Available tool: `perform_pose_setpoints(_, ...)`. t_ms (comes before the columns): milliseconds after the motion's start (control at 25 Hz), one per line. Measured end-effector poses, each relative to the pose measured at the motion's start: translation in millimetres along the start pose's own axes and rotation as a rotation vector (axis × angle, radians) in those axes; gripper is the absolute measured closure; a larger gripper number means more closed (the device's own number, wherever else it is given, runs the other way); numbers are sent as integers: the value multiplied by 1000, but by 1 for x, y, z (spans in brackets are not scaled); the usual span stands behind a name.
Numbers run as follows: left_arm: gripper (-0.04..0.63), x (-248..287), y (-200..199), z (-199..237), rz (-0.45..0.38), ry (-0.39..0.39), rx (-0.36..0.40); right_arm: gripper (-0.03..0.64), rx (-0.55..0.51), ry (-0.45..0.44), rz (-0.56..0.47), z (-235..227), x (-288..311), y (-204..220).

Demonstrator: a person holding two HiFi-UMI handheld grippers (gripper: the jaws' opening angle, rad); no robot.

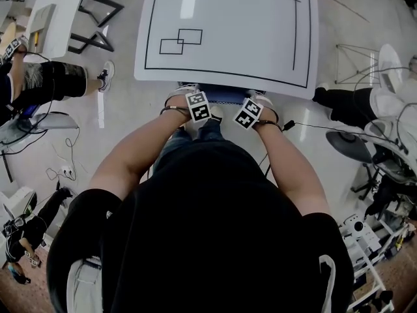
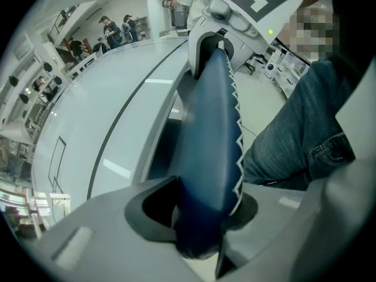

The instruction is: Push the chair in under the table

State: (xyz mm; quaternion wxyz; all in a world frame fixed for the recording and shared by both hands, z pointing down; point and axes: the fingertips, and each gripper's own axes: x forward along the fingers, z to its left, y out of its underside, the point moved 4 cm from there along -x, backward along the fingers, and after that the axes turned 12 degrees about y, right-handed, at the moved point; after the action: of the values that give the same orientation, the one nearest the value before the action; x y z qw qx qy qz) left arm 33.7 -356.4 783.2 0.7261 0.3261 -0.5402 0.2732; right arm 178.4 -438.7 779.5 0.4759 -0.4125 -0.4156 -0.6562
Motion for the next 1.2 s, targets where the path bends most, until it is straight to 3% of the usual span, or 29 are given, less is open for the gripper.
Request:
perform_pose_setpoints(640, 336, -30, 14, -9, -65, -7, 11, 434, 100, 92, 16, -5, -38, 8)
perform_pose_setpoints(880, 339, -51, 23, -16, -102, -16, 6, 460, 187, 148, 4, -6, -69, 9)
perform_pose_setpoints(1200, 347, -96, 23, -29, -306, 19, -82, 482, 371, 239, -26, -1, -118, 16)
